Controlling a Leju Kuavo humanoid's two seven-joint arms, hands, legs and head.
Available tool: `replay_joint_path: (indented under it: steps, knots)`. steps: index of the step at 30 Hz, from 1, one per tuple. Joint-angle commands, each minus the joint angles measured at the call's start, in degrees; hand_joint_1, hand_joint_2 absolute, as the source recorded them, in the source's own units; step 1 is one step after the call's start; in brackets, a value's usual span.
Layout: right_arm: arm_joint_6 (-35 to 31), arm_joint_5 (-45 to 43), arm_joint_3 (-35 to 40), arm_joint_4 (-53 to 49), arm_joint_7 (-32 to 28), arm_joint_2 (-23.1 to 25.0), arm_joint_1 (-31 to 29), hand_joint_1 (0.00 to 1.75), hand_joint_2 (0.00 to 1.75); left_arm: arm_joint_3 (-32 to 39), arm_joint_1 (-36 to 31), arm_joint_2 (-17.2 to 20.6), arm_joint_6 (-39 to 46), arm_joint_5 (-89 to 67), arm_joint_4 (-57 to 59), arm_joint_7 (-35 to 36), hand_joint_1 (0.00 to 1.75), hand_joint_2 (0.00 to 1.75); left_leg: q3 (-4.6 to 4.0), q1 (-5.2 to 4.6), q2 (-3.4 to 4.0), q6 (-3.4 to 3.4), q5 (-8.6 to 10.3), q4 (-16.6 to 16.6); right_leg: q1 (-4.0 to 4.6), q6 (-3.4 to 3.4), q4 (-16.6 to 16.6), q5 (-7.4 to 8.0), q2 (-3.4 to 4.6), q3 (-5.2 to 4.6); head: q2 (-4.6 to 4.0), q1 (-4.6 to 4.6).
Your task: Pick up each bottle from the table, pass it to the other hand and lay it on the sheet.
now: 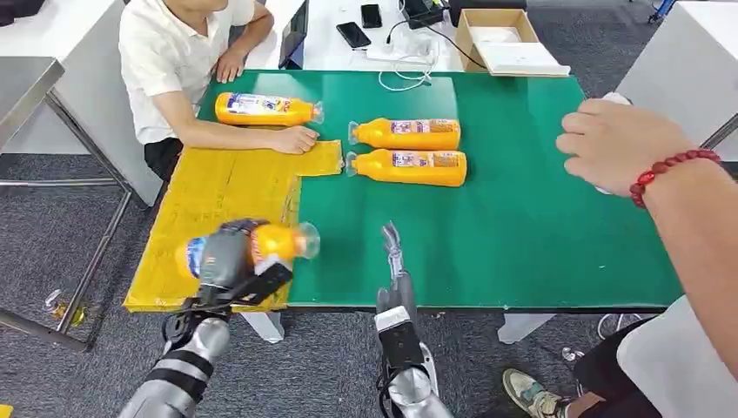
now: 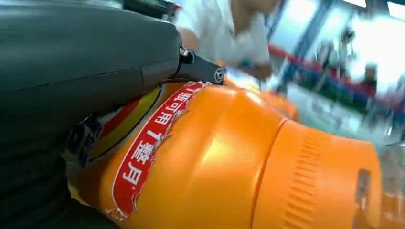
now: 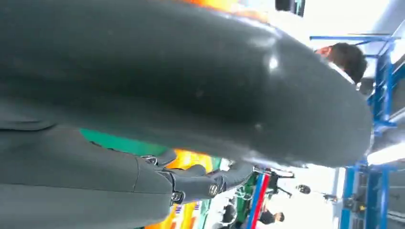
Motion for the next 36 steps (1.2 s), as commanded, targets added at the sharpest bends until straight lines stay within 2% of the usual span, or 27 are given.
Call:
replay_joint_path:
  steps: [1, 7, 9, 11, 15, 18, 22, 23, 26, 30, 36]
  knots:
    - [0.1, -0.4, 2.3, -0.8, 0.2, 1.5, 1.7, 0.0, 0.0, -4.4, -7.6, 0.3, -0.1, -0.9, 16.8, 0.6, 1.75, 1.75, 0.14, 0.01, -0.01, -0.05, -0.03, 0.0, 0.02, -0.07, 0.0, -0.05, -0.06, 0.14, 0.0, 0.0]
    - [0.1, -0.4, 2.3, -0.8, 0.2, 1.5, 1.7, 0.0, 0.0, -4.4, -7.6, 0.3, -0.1, -0.9, 16.8, 0.6, 1.75, 1.75, 0.19, 0.03, 0.0, -0.05, -0.03, 0.0, 0.04, -0.07, 0.0, -0.04, -0.01, 0.16, 0.0, 0.0]
    - [0.1, -0.6, 2.0, 0.5, 0.2, 1.7, 1.2, 0.0, 0.0, -4.6, -9.9, -0.3, -3.0, -3.3, 21.3, 3.7, 1.75, 1.75, 0.27, 0.03, -0.02, -0.08, -0.03, 0.0, 0.04, -0.1, 0.0, -0.05, -0.04, 0.25, 0.0, 0.0]
    - [0.1, -1.2, 1.6, 1.8, 0.2, 2.0, 0.8, 0.0, 0.0, -4.5, -11.6, -0.9, -0.3, -5.5, 24.7, 5.0, 1.75, 1.75, 0.32, 0.04, -0.05, -0.13, 0.0, 0.0, 0.05, -0.12, 0.0, -0.06, -0.08, 0.31, 0.0, 0.0]
    - [-0.8, -0.8, 2.0, 4.2, 0.2, 2.3, 0.2, 0.0, 0.0, -2.8, -14.2, -2.4, -0.8, -5.8, 30.4, 9.1, 1.75, 1.75, 0.48, 0.06, 0.04, -0.15, 0.01, -0.1, 0.06, -0.13, 0.0, -0.03, 0.03, 0.47, 0.0, 0.0]
    - [-2.0, -0.8, 1.7, 5.2, 0.2, 2.3, -0.2, 0.0, 0.0, -1.4, -16.2, -3.4, -7.3, -5.4, 33.5, 13.8, 1.75, 1.75, 0.49, 0.04, -0.01, -0.13, 0.04, -0.1, 0.04, -0.1, 0.0, -0.01, -0.02, 0.5, 0.0, 0.0]
    - [-1.8, -1.2, 1.3, 5.7, 0.2, 2.4, -0.5, 0.0, 0.0, -1.7, -16.7, -3.4, -9.4, -5.7, 34.1, 14.7, 1.75, 1.75, 0.54, 0.05, 0.02, -0.15, 0.04, -0.1, 0.06, -0.14, 0.0, -0.01, -0.02, 0.54, 0.0, 0.0]
    - [-1.3, -1.6, 0.4, 7.5, 0.2, 2.5, -1.4, 0.0, 0.0, 2.4, -16.8, -3.4, -19.9, -0.6, 35.1, 14.9, 0.0, 1.75, 0.78, 0.0, 0.19, -0.16, 0.0, -0.1, 0.01, -0.14, 0.0, 0.0, 0.18, 0.68, 0.0, 0.0]
    - [-1.2, -1.6, 0.3, 9.4, 0.2, 2.6, -2.2, 0.0, 0.0, 4.6, -16.4, -2.0, -28.1, 3.0, 35.4, 13.3, 0.0, 1.75, 0.8, -0.01, 0.21, -0.15, 0.0, -0.1, 0.01, -0.11, 0.1, 0.02, 0.21, 0.67, 0.0, -0.02]
    - [-1.3, -1.6, -0.3, 9.6, 0.2, 2.5, -2.4, 0.0, 0.0, 7.0, -15.7, -1.6, -32.5, 6.9, 34.9, 11.9, 0.0, 1.75, 0.99, -0.03, 0.2, -0.16, 0.02, -0.2, -0.01, -0.15, 0.0, -0.01, 0.23, 0.87, 0.0, 0.0]
    - [-1.4, -1.3, -0.7, 10.1, 0.2, 2.5, -2.6, 0.0, 0.0, 10.6, -13.2, -0.5, -42.3, 15.4, 32.7, 4.8, 0.0, 1.75, 1.25, -0.06, 0.08, -0.17, 0.0, -0.2, -0.04, -0.18, 0.0, -0.07, 0.23, 1.18, 0.0, 0.0]
